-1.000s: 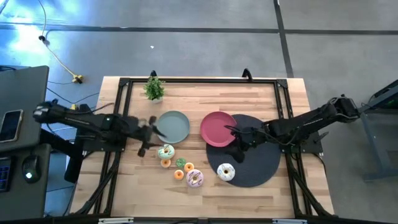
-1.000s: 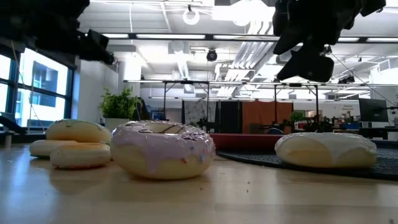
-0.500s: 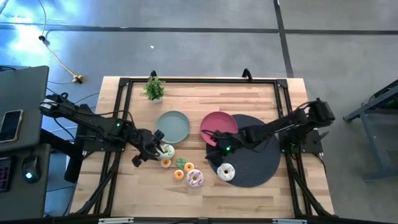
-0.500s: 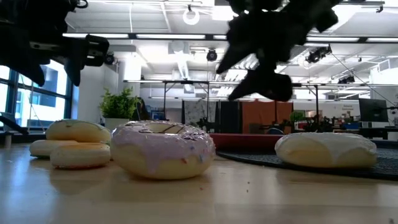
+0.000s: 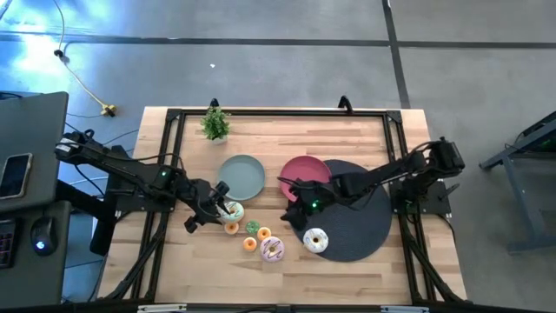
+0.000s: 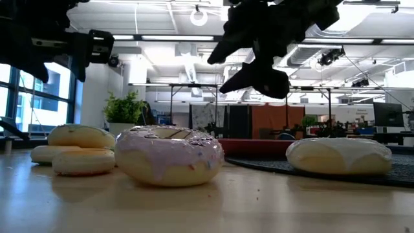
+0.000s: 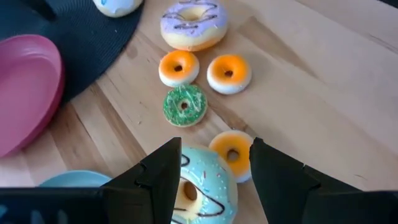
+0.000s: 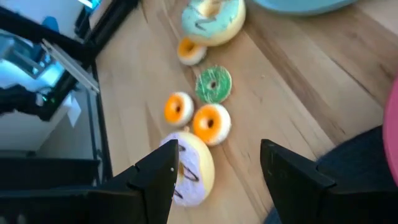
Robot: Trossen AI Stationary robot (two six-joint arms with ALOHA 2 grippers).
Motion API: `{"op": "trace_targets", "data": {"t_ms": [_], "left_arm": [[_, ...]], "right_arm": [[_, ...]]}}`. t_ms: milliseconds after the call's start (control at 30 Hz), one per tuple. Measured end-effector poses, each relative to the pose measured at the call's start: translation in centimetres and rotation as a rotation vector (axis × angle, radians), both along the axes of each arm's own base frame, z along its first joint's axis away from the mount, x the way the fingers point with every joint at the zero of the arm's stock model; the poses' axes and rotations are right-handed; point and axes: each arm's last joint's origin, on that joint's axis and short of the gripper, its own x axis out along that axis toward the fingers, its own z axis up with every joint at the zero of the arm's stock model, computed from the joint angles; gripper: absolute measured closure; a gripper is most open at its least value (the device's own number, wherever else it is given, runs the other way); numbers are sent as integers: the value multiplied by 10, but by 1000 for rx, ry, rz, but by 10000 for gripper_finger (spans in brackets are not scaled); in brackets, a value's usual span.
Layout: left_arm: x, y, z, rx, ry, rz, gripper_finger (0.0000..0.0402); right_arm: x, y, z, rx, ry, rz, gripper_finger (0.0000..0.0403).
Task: Pick & Place donuts
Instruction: Put the large green donut on the gray plate
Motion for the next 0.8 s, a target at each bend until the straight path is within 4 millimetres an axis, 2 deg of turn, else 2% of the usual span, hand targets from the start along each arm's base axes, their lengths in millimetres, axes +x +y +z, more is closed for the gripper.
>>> {"op": "trace_targets", "data": {"t_ms": [467, 800], "left_arm": [[-2, -2, 2, -66, 12, -37, 220], [-13, -29, 1, 33, -15, -31, 220]], "right_arm": [[0, 16, 4, 15, -45, -24, 187], [2, 23, -8, 62, -5, -37, 187]]}}
